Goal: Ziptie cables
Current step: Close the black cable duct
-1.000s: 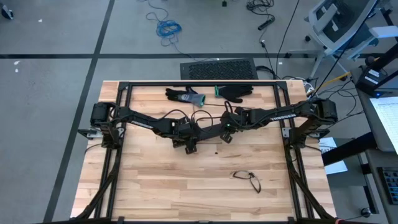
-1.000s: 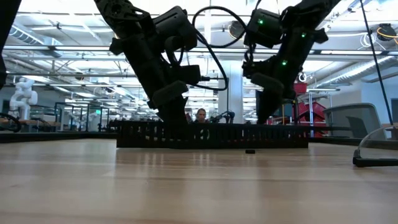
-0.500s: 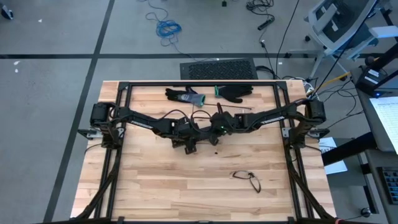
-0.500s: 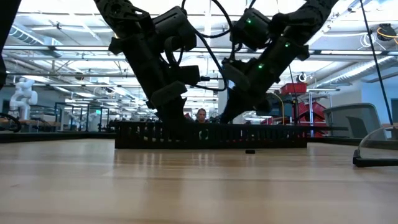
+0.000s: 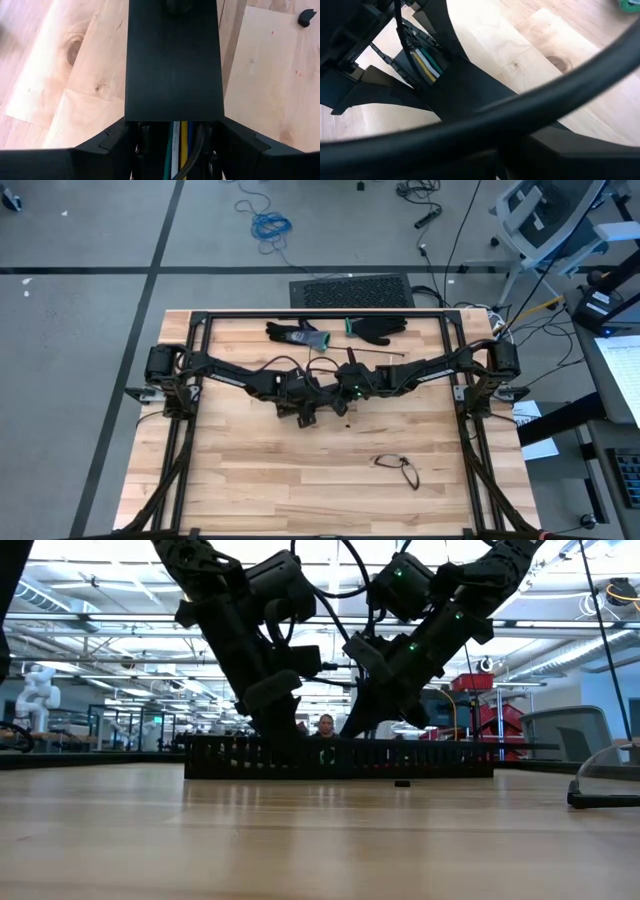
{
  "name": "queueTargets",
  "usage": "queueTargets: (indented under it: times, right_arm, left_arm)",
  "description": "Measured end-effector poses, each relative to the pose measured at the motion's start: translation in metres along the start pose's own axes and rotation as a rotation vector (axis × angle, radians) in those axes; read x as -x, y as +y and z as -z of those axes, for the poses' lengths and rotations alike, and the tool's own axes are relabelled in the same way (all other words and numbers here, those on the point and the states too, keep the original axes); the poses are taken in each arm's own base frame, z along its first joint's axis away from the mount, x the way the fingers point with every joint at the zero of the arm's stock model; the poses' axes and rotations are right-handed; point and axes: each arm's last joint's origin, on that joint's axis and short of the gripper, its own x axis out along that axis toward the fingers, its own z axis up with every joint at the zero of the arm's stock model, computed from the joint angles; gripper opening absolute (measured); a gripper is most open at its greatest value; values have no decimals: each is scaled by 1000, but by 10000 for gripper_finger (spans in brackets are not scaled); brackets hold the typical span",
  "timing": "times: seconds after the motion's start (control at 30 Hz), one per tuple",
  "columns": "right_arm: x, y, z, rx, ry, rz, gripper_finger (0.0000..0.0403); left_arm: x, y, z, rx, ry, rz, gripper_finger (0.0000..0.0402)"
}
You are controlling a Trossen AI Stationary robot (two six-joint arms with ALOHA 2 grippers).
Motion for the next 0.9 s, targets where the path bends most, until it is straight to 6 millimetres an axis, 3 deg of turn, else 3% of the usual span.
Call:
queueTargets:
  times: [0.13, 0.47, 0.67, 0.83, 0.9]
  right_arm:
    - [0, 0, 0, 16, 0, 0, 0]
    - [0, 0, 0, 19, -3, 1, 0]
    - [0, 0, 0, 22, -3, 2, 0]
    - [0, 0, 0, 22, -4, 4, 0]
    - [0, 0, 0, 24, -5, 3, 0]
  left_arm:
    - [0, 0, 0, 5, 8, 25, 260]
    - [8, 0, -8, -9, 60, 30, 392]
    - [22, 4, -8, -15, 143, 13, 392]
    - [46, -3, -9, -35, 61, -4, 391]
    - [46, -6, -6, -39, 30, -15, 391]
